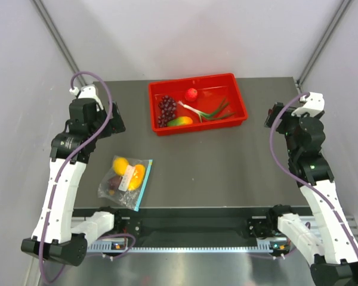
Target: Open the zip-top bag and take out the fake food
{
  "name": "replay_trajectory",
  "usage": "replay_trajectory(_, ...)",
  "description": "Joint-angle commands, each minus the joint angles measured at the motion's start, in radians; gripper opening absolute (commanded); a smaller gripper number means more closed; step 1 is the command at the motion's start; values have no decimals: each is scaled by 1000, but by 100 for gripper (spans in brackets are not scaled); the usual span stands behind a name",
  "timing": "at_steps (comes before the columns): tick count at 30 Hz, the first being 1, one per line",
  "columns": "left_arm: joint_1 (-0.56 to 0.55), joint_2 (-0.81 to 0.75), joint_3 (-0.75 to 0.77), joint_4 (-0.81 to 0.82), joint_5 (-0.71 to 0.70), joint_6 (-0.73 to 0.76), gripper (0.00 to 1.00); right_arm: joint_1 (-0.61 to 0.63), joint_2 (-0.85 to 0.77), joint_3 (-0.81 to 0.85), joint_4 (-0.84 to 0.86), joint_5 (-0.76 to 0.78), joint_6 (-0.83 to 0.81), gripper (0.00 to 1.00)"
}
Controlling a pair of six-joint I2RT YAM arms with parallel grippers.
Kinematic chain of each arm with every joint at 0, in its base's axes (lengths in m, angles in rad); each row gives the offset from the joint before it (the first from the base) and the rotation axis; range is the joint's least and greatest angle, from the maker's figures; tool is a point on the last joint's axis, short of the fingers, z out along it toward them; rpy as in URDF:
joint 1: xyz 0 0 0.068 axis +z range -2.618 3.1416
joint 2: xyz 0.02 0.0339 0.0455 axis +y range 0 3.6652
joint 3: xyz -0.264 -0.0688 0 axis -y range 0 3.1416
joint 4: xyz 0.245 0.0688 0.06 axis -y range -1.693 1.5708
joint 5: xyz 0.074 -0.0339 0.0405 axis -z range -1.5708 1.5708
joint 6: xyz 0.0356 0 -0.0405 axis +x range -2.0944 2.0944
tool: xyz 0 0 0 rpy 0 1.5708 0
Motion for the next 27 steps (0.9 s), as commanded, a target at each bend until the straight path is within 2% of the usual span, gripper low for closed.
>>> replay_trajectory(1, -1, 2, 14, -10, -20, 7, 99, 0, 10, 25, 15, -4, 13, 100)
replay_trajectory(5, -1, -20, -67, 0, 11, -14, 99, -2, 18, 25, 17, -1, 13, 100)
replay_trajectory(6, -1, -38, -90, 11, 59, -14, 97, -2, 18, 23, 17, -1, 17, 100)
replay_trajectory(12, -17, -63, -260, 5, 8, -126, 93, -2, 26, 17, 18, -7, 46, 100)
replay_trajectory(15, -66, -52, -315, -9, -67, -177, 93, -2, 29, 13, 18, -23, 63, 100)
replay_trajectory(20, -238, 11, -386, -67, -193, -318, 95, -3, 30, 10, 17, -41, 87, 100)
replay_trajectory(23, -312, 40, -427, -73, -213, -401, 95, -3, 18, 5, 15, -43, 98, 100)
replay_trajectory(27, -330, 68, -470, -69, -155, -442, 94, -2, 4, -4, 14, -43, 99, 100)
